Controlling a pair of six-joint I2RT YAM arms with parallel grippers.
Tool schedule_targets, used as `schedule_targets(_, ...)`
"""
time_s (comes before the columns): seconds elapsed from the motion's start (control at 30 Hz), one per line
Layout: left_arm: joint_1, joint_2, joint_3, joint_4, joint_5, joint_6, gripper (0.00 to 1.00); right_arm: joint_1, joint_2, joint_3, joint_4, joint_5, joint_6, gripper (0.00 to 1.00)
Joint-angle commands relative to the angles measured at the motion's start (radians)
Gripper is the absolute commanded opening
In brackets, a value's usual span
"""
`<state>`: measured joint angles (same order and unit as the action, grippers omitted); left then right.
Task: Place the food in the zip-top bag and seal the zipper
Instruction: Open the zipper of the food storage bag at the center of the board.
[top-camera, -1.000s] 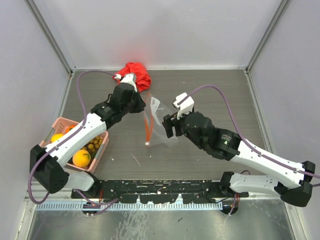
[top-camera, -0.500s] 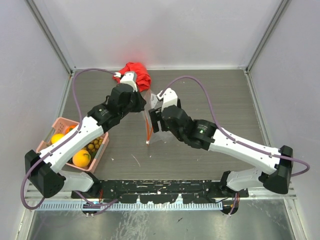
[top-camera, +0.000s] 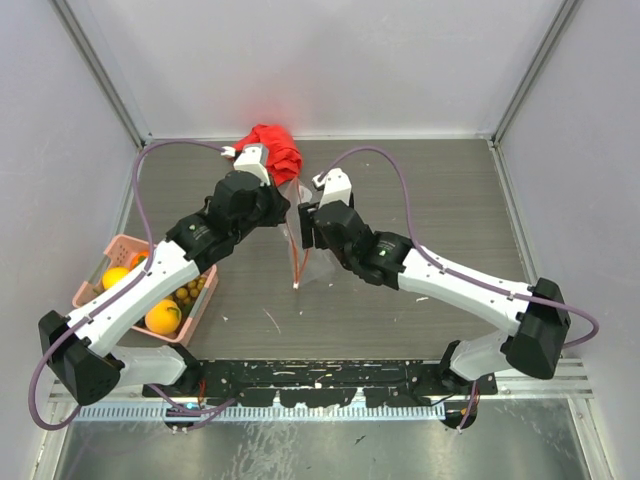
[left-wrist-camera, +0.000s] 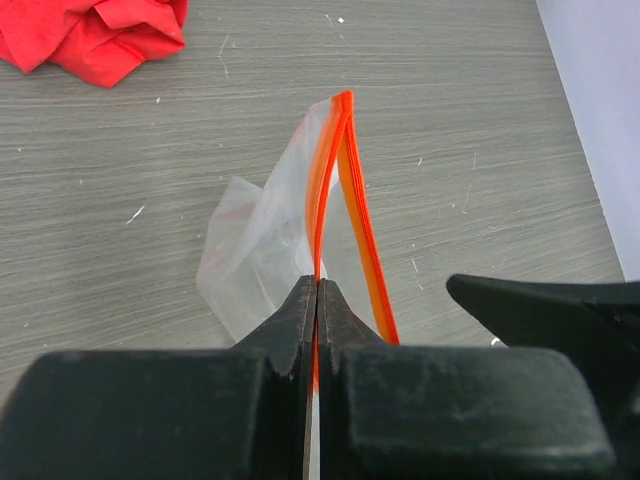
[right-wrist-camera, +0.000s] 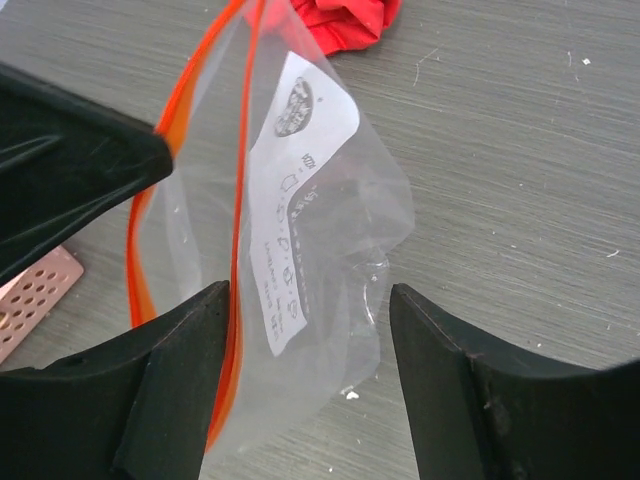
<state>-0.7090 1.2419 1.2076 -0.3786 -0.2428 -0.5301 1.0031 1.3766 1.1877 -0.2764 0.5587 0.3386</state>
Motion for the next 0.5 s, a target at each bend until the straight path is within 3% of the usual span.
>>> schedule_targets(0.0,-0.006,-0.026,0.002,0.03,-0.026,0.002,0.0,-0.027,0.03,-0.039,0.118,-0.044,0.031,0.68)
schedule_targets(0.27,-0.014,-0.007,0.004,0.006,-0.034,-0.012,0.0,-0.038,0.087,-0.05,0.141,-0.035,0.027,0.64)
schedule_targets(0.37,-0.016,-0.011,-0.009,-0.007,-0.057,-0.019,0.0,-0.043,0.079,-0.068,0.14,0.007,0.023,0.54)
schedule_targets(0.47,-0.016,-0.015,-0.021,-0.037,-0.076,-0.032,0.0,-0.043,0.057,-0.082,0.144,0.03,0.018,0.37)
